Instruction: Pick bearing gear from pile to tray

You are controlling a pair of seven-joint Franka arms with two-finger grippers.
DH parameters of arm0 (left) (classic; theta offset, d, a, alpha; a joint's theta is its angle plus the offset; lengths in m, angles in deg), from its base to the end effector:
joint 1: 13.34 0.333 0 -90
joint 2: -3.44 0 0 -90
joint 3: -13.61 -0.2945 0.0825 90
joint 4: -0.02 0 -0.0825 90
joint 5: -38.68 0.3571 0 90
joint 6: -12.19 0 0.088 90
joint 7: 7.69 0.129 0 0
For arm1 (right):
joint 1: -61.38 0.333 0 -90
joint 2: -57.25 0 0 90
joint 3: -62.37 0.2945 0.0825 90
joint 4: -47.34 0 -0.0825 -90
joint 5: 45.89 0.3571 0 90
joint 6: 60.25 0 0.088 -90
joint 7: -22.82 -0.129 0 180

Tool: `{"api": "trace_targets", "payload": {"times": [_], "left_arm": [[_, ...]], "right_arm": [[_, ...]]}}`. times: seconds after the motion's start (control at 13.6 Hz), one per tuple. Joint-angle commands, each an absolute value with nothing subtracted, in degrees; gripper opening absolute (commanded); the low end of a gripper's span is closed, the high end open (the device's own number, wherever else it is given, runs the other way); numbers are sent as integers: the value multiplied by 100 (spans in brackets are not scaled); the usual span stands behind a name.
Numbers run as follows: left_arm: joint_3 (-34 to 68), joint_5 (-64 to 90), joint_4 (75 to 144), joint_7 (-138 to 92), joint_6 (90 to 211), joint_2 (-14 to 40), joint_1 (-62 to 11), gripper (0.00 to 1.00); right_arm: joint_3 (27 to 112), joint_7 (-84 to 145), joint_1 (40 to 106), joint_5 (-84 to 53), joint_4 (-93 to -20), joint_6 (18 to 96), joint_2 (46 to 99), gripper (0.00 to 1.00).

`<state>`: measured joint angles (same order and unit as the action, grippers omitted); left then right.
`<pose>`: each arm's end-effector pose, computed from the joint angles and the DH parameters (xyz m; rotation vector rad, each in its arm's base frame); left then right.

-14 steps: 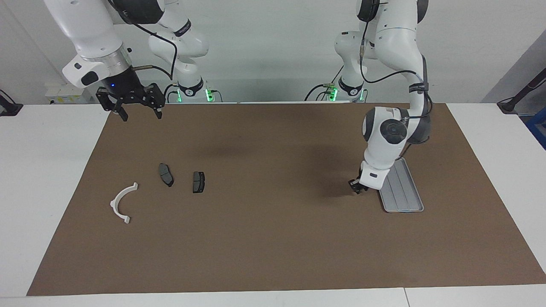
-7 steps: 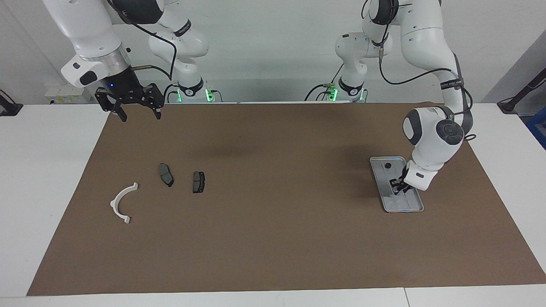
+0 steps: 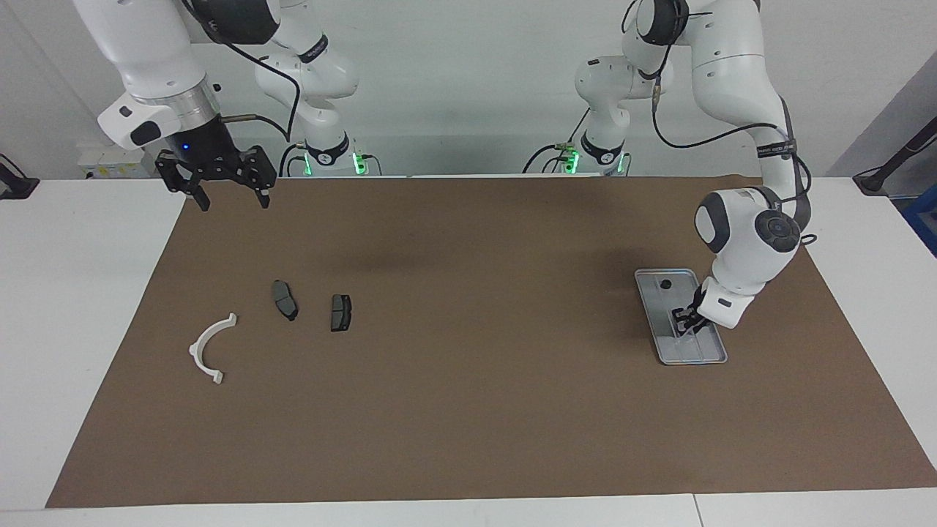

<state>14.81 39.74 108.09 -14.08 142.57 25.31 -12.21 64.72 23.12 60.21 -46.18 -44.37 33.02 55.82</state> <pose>0.6020 0.0005 0.2813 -3.1318 -0.1566 -0.0128 0.5271 0.0105 0.5860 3.1346 0.0408 0.0819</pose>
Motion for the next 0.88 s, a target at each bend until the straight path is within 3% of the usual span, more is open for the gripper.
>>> {"api": "trace_targets", "payload": {"times": [0.0,0.07,0.15,0.29,0.52,0.81], "left_arm": [[1519,3859,11163,-1296,14647,2436,-1140,8],[1519,3859,11208,-1296,14718,2436,-1140,13],[1519,3859,11209,-1296,14710,2427,-1140,32],[1519,3859,11069,-1305,14544,2435,-1158,80],[1520,3859,10359,-1323,13449,2218,-1202,88],[1511,3859,10198,-1323,11910,1023,-1184,100]], "right_arm": [[6500,2449,5962,-4712,-4600,3458,5487,100],[6500,2449,5953,-4712,-4600,3458,5487,100],[6500,2449,5953,-4712,-4609,3458,5496,100],[6500,2440,5971,-4712,-4600,3449,5487,100],[6500,2422,5989,-4703,-4591,3440,5496,100],[6509,2396,6006,-4685,-4565,3467,5505,100]]}}
